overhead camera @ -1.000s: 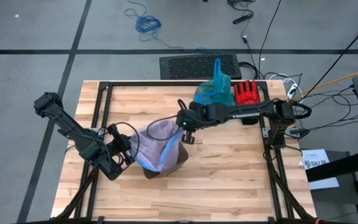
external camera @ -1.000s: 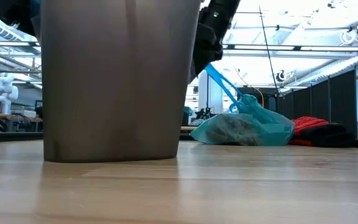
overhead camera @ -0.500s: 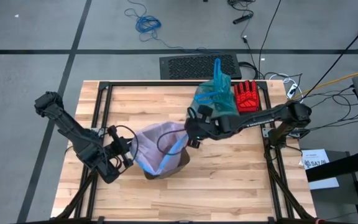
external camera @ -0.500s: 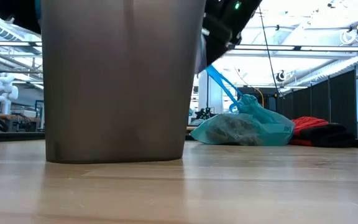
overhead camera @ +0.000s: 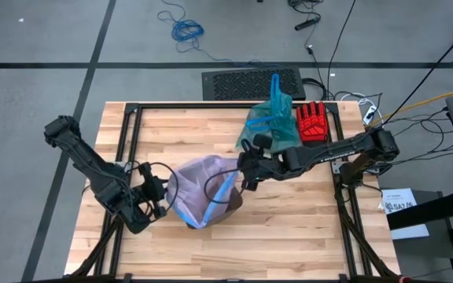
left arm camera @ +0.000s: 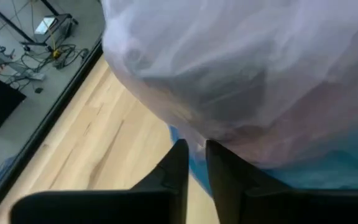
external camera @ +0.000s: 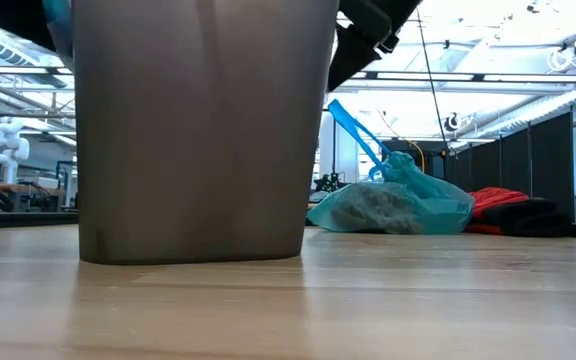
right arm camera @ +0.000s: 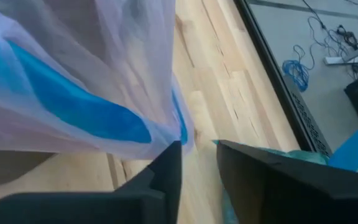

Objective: Place trash/remove bag and relplace
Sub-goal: Insert the pink trash bag into the black trash bin

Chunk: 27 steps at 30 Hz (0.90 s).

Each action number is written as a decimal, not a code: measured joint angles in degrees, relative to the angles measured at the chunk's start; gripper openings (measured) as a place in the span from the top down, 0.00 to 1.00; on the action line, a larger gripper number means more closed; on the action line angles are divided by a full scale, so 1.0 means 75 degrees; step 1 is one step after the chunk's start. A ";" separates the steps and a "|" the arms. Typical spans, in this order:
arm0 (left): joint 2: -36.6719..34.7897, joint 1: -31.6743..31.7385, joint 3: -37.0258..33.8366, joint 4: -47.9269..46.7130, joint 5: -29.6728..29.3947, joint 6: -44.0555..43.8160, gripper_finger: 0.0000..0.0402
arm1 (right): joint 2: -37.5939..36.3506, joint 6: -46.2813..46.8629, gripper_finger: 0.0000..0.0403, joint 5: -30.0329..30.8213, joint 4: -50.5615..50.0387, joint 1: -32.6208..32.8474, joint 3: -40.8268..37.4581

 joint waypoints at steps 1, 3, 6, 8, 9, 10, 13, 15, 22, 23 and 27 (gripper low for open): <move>0.0000 0.0001 0.0074 -0.0051 0.0020 0.0101 0.84 | 0.0000 0.0000 0.74 0.0001 -0.0082 -0.0003 0.0000; -0.0003 -0.0002 0.0238 -0.0177 0.0118 0.0158 0.80 | 0.0000 0.0028 0.69 0.0007 -0.0206 -0.0006 0.0000; -0.0003 -0.0002 0.0555 -0.0516 0.0184 0.0146 0.73 | 0.0000 0.0044 0.62 0.0003 -0.0364 0.0029 0.0000; -0.0003 -0.0002 0.0814 -0.0795 0.0228 0.0141 0.69 | 0.0000 0.0025 0.59 0.0001 -0.0425 0.0078 0.0000; -0.0003 -0.0002 0.0935 -0.0945 0.0233 0.0115 0.67 | 0.0000 0.0003 0.57 0.0010 -0.0476 0.0108 0.0000; -0.0003 -0.0002 0.1036 -0.1107 0.0236 0.0108 0.66 | 0.0000 -0.0018 0.56 0.0015 -0.0534 0.0141 0.0000; -0.0003 -0.0002 0.1351 -0.1518 0.0233 0.0108 0.63 | 0.0000 -0.0029 0.53 0.0024 -0.0728 0.0240 0.0000; -0.0003 -0.0001 0.1488 -0.1695 0.0235 0.0106 0.61 | 0.0000 -0.0029 0.52 0.0035 -0.0824 0.0308 0.0000; -0.0003 -0.0002 0.1532 -0.1671 0.0791 0.0138 0.60 | 0.0000 -0.0009 0.52 0.0169 -0.1061 0.0577 0.0000; -0.0003 -0.0005 0.1532 -0.1671 0.0884 0.0141 0.60 | -0.0008 -0.0017 0.52 0.0169 -0.1100 0.0628 0.0000; -0.0003 -0.0002 0.1679 -0.1883 0.1318 0.0289 0.60 | -0.0244 -0.0009 0.52 0.0158 -0.1325 0.0847 0.0000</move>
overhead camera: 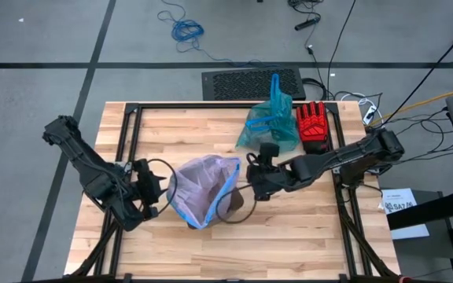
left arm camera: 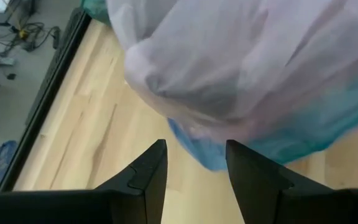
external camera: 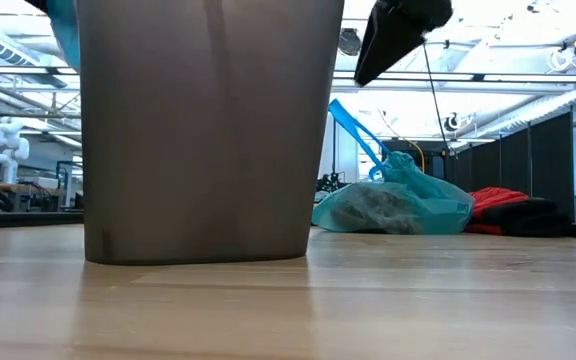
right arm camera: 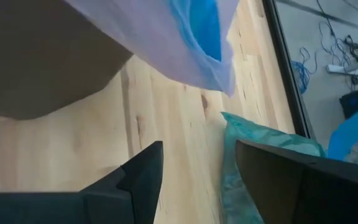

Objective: Place trash/remove bag and relplace
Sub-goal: Insert the pink trash bag into the black trash bin

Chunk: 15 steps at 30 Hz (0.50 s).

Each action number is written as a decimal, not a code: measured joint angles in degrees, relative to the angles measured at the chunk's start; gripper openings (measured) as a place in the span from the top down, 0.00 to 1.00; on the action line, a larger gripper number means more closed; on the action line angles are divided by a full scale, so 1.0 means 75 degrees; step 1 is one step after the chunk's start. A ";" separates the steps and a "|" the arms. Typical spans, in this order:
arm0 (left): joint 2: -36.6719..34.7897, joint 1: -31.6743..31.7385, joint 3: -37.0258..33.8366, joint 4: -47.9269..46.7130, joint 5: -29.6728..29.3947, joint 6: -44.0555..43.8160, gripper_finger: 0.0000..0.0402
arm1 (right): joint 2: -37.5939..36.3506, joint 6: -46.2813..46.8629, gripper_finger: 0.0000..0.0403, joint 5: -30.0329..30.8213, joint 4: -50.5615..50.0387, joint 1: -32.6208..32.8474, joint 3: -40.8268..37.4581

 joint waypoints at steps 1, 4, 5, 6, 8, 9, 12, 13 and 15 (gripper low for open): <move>0.0000 0.0000 0.0126 -0.0116 0.0031 0.0000 0.60 | -0.0108 0.0015 0.52 0.0002 -0.0041 0.0052 0.0000; 0.0000 -0.0003 0.0567 -0.0414 0.0037 0.0072 0.60 | -0.0482 0.0020 0.52 0.0002 -0.0016 0.0254 0.0000; 0.0000 -0.0003 0.0741 -0.0468 0.0034 0.0153 0.60 | -0.0603 0.0005 0.52 -0.0002 0.0044 0.0327 0.0000; 0.0000 -0.0003 0.0909 -0.0437 0.0031 0.0276 0.60 | -0.0719 -0.0051 0.52 -0.0019 0.0193 0.0406 0.0000; -0.0003 -0.0010 0.1162 -0.0150 0.0023 0.0637 0.60 | -0.0875 -0.0283 0.52 -0.0043 0.0533 0.0573 0.0003; -0.0003 -0.0050 0.1259 0.0117 0.0037 0.0904 0.60 | -0.0919 -0.0467 0.52 -0.0108 0.0794 0.0660 0.0003; -0.0003 -0.0201 0.1426 0.1252 0.0259 0.1916 0.60 | -0.0945 -0.1147 0.52 -0.0705 0.1581 0.0849 0.0003; -0.0003 -0.0250 0.1432 0.1692 0.0356 0.2275 0.60 | -0.0942 -0.1360 0.52 -0.0928 0.1802 0.0910 0.0003; 0.0003 -0.0353 0.1433 0.2483 0.0564 0.2880 0.60 | -0.0942 -0.1749 0.52 -0.1342 0.2194 0.0995 0.0003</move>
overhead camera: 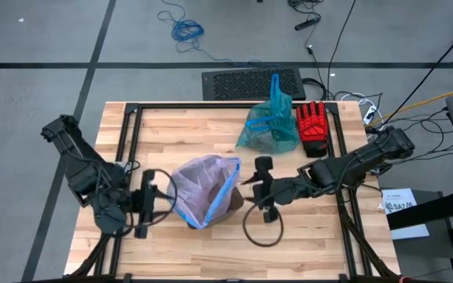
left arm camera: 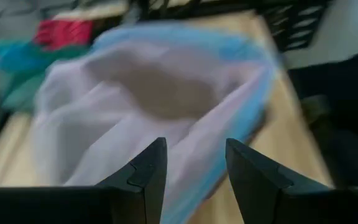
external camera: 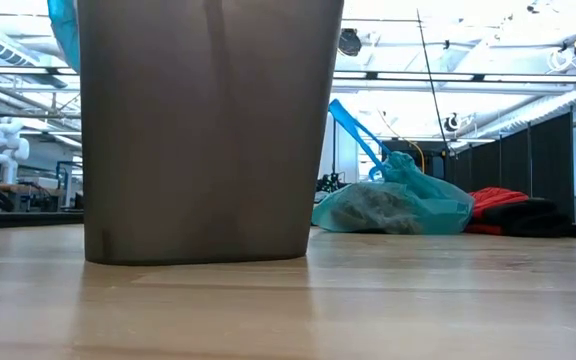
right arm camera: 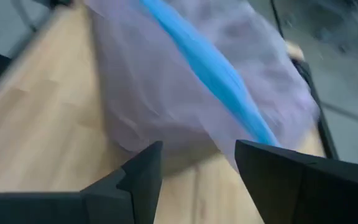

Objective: Place trash/remove bag and relplace
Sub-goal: Insert the pink trash bag into the black trash bin

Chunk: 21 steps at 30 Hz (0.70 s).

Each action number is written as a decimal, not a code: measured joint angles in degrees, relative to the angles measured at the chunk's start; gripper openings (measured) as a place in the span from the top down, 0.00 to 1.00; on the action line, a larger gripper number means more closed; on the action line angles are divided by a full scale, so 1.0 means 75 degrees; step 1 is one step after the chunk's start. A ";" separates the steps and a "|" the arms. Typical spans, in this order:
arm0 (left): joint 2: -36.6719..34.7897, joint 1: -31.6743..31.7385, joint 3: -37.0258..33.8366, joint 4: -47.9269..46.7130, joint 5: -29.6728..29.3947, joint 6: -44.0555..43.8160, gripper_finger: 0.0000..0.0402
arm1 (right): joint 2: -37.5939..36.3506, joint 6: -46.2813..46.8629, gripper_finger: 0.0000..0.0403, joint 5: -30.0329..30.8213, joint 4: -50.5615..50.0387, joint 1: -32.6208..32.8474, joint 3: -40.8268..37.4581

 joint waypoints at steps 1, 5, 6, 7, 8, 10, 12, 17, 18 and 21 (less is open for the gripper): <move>0.0025 -0.0047 0.0001 0.0305 0.0082 0.0227 0.60 | 0.0000 -0.0168 0.52 -0.0131 0.0209 0.0021 0.0000; 0.0238 -0.0159 0.0002 0.0564 0.0107 0.0577 0.60 | 0.0000 -0.0620 0.52 -0.0223 0.0899 -0.0021 0.0000; 0.0316 -0.0157 0.0002 0.0466 0.0112 0.0545 0.60 | 0.0003 -0.0710 0.52 -0.0234 0.1010 -0.0071 0.0000; 0.0394 -0.0153 -0.0018 0.0422 0.0114 0.0534 0.60 | 0.0034 -0.0792 0.52 -0.0257 0.1113 -0.0128 0.0002; 0.0468 -0.0151 -0.0058 0.0429 0.0114 0.0525 0.60 | 0.0069 -0.0866 0.52 -0.0265 0.1200 -0.0190 0.0006; 0.0670 -0.0113 -0.0094 0.0381 0.0111 0.0527 0.60 | 0.0182 -0.0977 0.52 -0.0304 0.1266 -0.0302 0.0006; 0.0871 -0.0041 -0.0096 0.0361 0.0109 0.0533 0.60 | 0.0312 -0.1072 0.52 -0.0308 0.1326 -0.0408 0.0006; 0.1139 0.0160 -0.0097 0.0247 0.0061 0.0533 0.60 | 0.0524 -0.1175 0.52 -0.0322 0.1593 -0.0583 0.0006; 0.1170 0.0213 -0.0097 0.0226 0.0053 0.0532 0.60 | 0.0527 -0.1209 0.52 -0.0326 0.1620 -0.0611 0.0006; 0.1252 0.0367 -0.0099 0.0025 0.0065 0.0528 0.60 | 0.0525 -0.1218 0.52 -0.0326 0.1791 -0.0709 0.0006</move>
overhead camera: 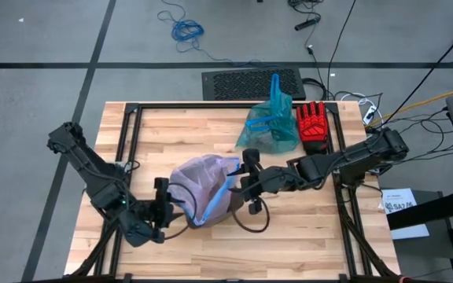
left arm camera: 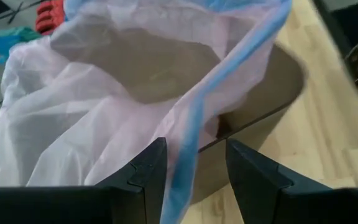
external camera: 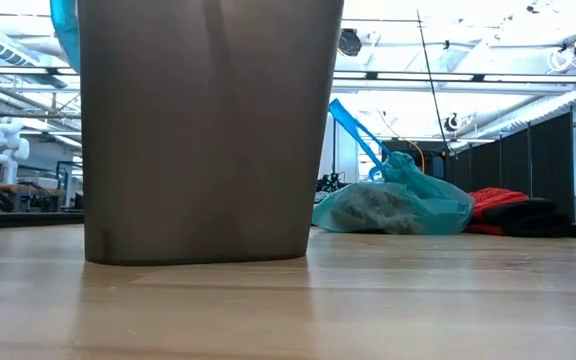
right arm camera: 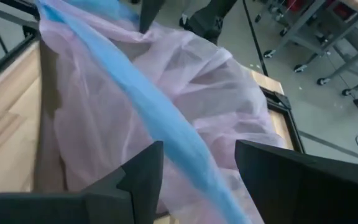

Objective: Place trash/remove bag and relplace
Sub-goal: Insert the pink trash bag into the black trash bin

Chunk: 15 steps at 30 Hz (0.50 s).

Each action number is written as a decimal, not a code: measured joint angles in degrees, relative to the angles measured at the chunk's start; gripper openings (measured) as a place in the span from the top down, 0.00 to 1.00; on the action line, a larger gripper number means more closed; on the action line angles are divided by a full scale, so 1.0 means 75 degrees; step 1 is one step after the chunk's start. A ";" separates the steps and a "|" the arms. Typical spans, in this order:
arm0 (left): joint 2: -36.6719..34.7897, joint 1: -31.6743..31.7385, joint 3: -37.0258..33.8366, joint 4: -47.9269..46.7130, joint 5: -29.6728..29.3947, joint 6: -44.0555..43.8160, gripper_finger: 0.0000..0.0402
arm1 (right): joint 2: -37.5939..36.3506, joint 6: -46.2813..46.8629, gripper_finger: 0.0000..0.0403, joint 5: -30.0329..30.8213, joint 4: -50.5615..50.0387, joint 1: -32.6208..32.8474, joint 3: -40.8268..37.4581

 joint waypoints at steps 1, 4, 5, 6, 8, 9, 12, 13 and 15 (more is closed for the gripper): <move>0.0006 0.0043 -0.0003 -0.0055 0.0007 -0.0017 0.60 | 0.0000 0.0003 0.52 0.0003 -0.0010 -0.0047 0.0000; 0.0004 0.0154 -0.0003 -0.0112 0.0010 -0.0202 0.62 | 0.0000 0.0011 0.56 0.0008 -0.0061 -0.0193 0.0000; 0.0004 0.0182 -0.0003 -0.0100 0.0010 -0.0209 0.64 | 0.0014 0.0030 0.58 -0.0026 -0.0063 -0.0245 0.0000; 0.0004 0.0205 -0.0003 -0.0101 0.0014 -0.0210 0.66 | 0.0030 0.0068 0.61 -0.0174 -0.0060 -0.0311 0.0000; 0.0004 0.0208 -0.0003 -0.0100 0.0015 -0.0207 0.72 | 0.0050 0.0236 0.69 -0.0583 -0.0081 -0.0418 0.0000; 0.0004 0.0207 -0.0003 -0.0100 0.0018 -0.0204 0.76 | 0.0052 0.0318 0.74 -0.0772 -0.0081 -0.0465 0.0000; 0.0004 0.0205 -0.0003 -0.0091 0.0164 -0.0201 0.90 | 0.0047 0.0432 0.90 -0.1003 -0.0074 -0.0512 0.0000; -0.0002 0.0205 -0.0003 -0.0088 0.0214 -0.0207 0.95 | 0.0047 0.0427 0.95 -0.1011 -0.0081 -0.0504 0.0000; -0.0002 0.0205 -0.0003 -0.0083 0.0300 -0.0214 0.98 | 0.0047 0.0405 0.98 -0.1000 -0.0078 -0.0429 0.0000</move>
